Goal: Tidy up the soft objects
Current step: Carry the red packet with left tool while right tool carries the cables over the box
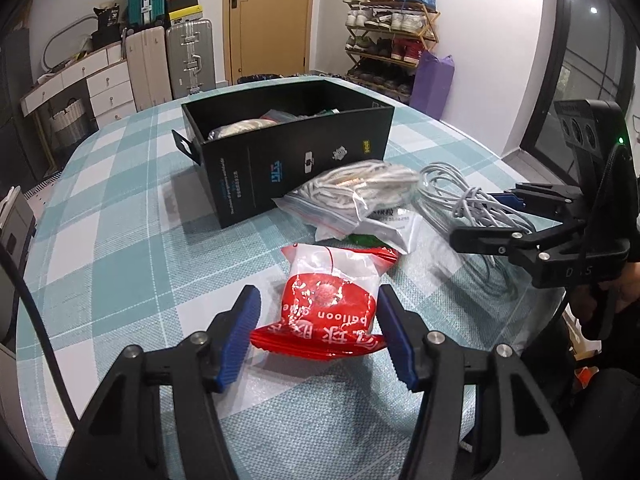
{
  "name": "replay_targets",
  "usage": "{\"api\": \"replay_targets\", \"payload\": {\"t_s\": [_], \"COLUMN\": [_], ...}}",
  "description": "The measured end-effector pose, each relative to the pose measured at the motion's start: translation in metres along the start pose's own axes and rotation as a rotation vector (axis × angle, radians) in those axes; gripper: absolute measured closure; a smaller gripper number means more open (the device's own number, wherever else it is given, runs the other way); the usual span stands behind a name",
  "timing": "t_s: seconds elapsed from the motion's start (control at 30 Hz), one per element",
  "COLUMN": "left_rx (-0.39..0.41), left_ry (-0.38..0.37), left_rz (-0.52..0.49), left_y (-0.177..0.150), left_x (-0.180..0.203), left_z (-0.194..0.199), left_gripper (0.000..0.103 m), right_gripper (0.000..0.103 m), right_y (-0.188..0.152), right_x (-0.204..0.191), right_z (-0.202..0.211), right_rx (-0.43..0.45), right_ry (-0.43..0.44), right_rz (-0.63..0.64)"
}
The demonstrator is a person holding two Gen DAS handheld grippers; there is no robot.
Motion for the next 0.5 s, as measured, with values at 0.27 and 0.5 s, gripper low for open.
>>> {"api": "replay_targets", "payload": {"t_s": [0.27, 0.5], "left_rx": [0.06, 0.112], "left_ry": [0.018, 0.046], "left_rz": [0.041, 0.089], "left_y": [0.007, 0.015], "left_x": [-0.006, -0.015], "left_z": [0.011, 0.022], "left_gripper": [0.044, 0.044], "right_gripper": [0.04, 0.04], "right_y": [0.003, 0.01], "right_x": [0.008, 0.007], "right_z": [0.015, 0.029], "right_rx": [0.052, 0.107], "right_ry": [-0.014, -0.005], "right_rz": [-0.017, -0.011]}}
Point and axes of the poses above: each gripper's, at about its wrist camera, not at the fingertips, and z roughly against the way its jaws point, x to its right, y to its top, the point moved 1 cm from there along -z, roughly the way its jaws point, and after that the axes turned 9 degrees about -y, right-handed, at the moved point
